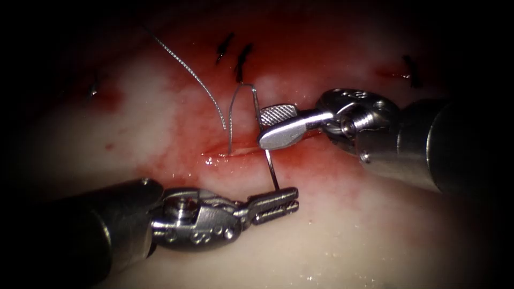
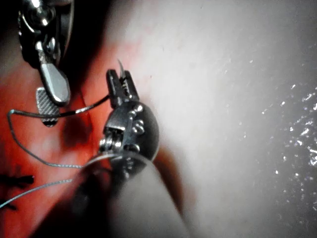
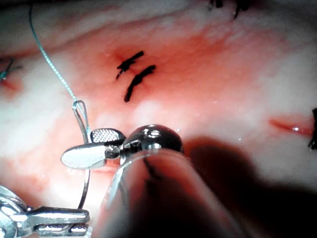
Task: Wound Closure
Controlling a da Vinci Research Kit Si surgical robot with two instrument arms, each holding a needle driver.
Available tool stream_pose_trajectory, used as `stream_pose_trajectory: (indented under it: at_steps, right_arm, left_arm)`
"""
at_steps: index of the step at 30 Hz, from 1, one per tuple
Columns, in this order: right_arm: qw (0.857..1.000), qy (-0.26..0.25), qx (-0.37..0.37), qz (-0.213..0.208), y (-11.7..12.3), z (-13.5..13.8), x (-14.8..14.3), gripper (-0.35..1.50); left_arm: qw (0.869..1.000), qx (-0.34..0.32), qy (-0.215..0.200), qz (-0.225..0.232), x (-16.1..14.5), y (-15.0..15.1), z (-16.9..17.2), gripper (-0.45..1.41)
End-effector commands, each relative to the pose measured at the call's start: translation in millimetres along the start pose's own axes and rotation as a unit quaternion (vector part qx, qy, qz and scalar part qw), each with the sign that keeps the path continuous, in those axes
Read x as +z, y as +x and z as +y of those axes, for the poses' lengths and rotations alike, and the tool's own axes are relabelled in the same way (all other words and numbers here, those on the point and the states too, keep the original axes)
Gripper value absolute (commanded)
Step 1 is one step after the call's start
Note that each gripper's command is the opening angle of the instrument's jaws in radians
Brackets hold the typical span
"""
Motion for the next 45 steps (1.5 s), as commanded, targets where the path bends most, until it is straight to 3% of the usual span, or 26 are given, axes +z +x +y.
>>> stream_pose_trajectory:
  at_steps: [1, 24, 26, 28, 38, 39, 40, 42, 43, 44, 45]
  right_arm:
    - [1.0, -0.003, -0.002, -0.003, -0.2, 0.7, 1.3, 1.21]
    - [1.0, -0.01, -0.006, -0.009, -0.7, 1.0, 2.4, 0.96]
    - [1.0, -0.01, -0.006, -0.009, -0.7, 1.1, 2.4, 0.51]
    - [1.0, -0.014, -0.006, -0.015, -0.7, 1.1, 2.3, -0.33]
    - [0.999, -0.052, -0.001, 0.006, 0.3, 1.7, 1.9, -0.35]
    - [0.999, -0.053, -0.001, 0.008, 0.4, 1.7, 1.8, -0.35]
    - [0.999, -0.053, -0.001, 0.01, 0.4, 1.7, 1.8, -0.35]
    - [0.998, -0.055, -0.001, 0.014, 0.6, 1.9, 1.6, -0.35]
    - [0.998, -0.054, 0.0, 0.017, 0.7, 1.9, 1.5, -0.35]
    - [0.998, -0.054, 0.0, 0.017, 0.7, 1.9, 1.5, -0.35]
    - [0.998, -0.051, 0.0, 0.023, 0.8, 2.1, 1.4, -0.35]
  left_arm:
    - [1.0, -0.001, 0.0, 0.0, 0.8, -0.2, 0.3, -0.45]
    - [1.0, 0.008, -0.004, 0.004, 0.5, 0.2, 0.5, -0.45]
    - [1.0, 0.008, -0.005, 0.004, 0.5, 0.2, 0.5, -0.45]
    - [1.0, 0.008, -0.005, 0.004, 0.5, 0.2, 0.5, -0.45]
    - [1.0, 0.009, -0.013, 0.002, 0.1, 0.6, 0.7, -0.45]
    - [1.0, 0.008, -0.013, 0.003, 0.0, 0.6, 0.7, -0.37]
    - [1.0, 0.002, -0.014, 0.004, -0.1, 0.6, 0.7, 0.31]
    - [0.999, -0.031, -0.015, 0.006, -0.4, 0.7, 0.6, 0.98]
    - [0.999, -0.046, -0.016, 0.007, -0.6, 0.7, 0.5, 1.16]
    - [0.999, -0.046, -0.016, 0.007, -0.6, 0.7, 0.5, 1.16]
    - [0.997, -0.074, -0.022, 0.02, -1.0, 0.7, 0.2, 1.28]
